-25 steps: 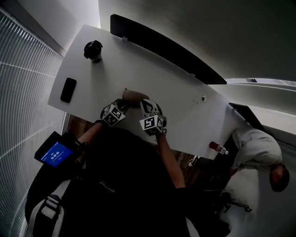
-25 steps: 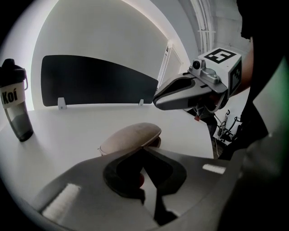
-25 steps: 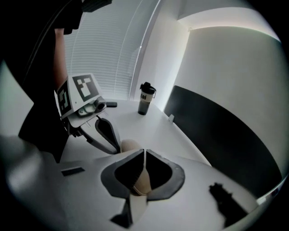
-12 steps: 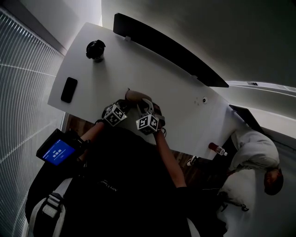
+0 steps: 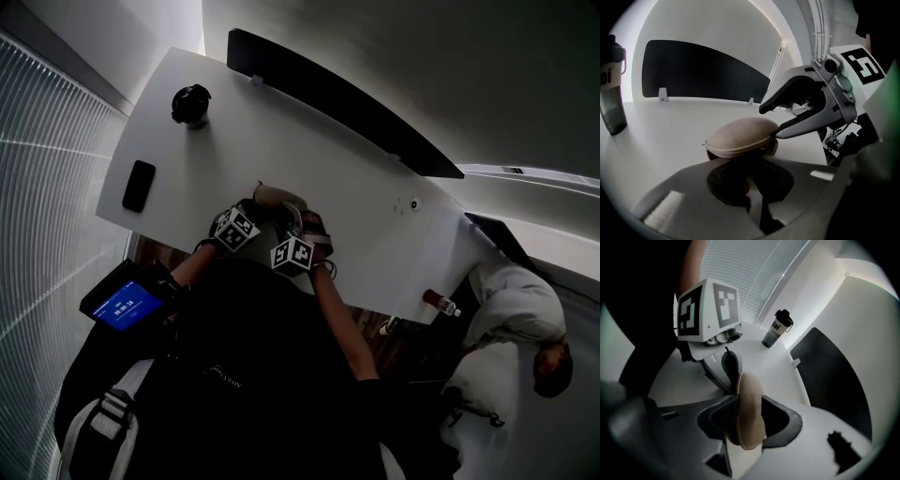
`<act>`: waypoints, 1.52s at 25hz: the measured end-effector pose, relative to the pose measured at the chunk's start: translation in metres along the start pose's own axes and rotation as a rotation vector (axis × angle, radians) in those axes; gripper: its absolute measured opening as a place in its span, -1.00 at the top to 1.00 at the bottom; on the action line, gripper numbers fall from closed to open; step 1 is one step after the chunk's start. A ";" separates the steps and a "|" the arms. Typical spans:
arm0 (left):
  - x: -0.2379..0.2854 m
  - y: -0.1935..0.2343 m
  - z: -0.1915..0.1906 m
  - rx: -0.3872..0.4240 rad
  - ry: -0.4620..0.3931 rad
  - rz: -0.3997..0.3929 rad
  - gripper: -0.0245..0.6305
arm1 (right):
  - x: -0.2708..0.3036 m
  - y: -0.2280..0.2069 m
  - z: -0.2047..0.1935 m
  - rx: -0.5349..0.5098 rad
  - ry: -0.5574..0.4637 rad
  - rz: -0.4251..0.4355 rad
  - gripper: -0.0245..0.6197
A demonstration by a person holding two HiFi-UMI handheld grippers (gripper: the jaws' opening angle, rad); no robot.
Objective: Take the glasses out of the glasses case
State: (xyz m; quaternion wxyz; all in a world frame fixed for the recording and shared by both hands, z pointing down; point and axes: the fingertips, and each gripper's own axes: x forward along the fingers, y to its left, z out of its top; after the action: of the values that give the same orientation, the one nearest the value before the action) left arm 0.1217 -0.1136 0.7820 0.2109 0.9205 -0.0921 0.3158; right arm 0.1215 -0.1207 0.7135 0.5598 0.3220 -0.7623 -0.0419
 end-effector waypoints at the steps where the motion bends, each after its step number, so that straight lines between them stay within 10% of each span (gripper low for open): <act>1: 0.000 0.000 0.000 0.001 0.000 0.000 0.90 | 0.000 0.002 0.000 -0.010 0.004 -0.003 0.47; 10: -0.001 0.003 0.002 -0.006 -0.009 -0.001 0.90 | 0.003 0.006 -0.002 -0.240 0.088 -0.051 0.44; 23: 0.000 0.006 0.006 0.026 0.015 0.016 0.90 | -0.008 -0.080 0.016 -0.252 0.002 -0.013 0.45; 31: 0.000 0.005 0.005 0.044 0.027 0.004 0.90 | -0.002 -0.001 0.002 -0.171 0.098 0.098 0.11; 38: -0.002 0.006 0.004 0.082 0.043 0.024 0.90 | 0.014 -0.015 -0.020 -0.125 0.201 0.058 0.10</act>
State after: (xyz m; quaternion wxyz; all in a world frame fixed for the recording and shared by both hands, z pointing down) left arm 0.1204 -0.1208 0.7797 0.1710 0.9202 -0.0855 0.3414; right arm 0.1438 -0.1339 0.7262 0.6533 0.2667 -0.7074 -0.0406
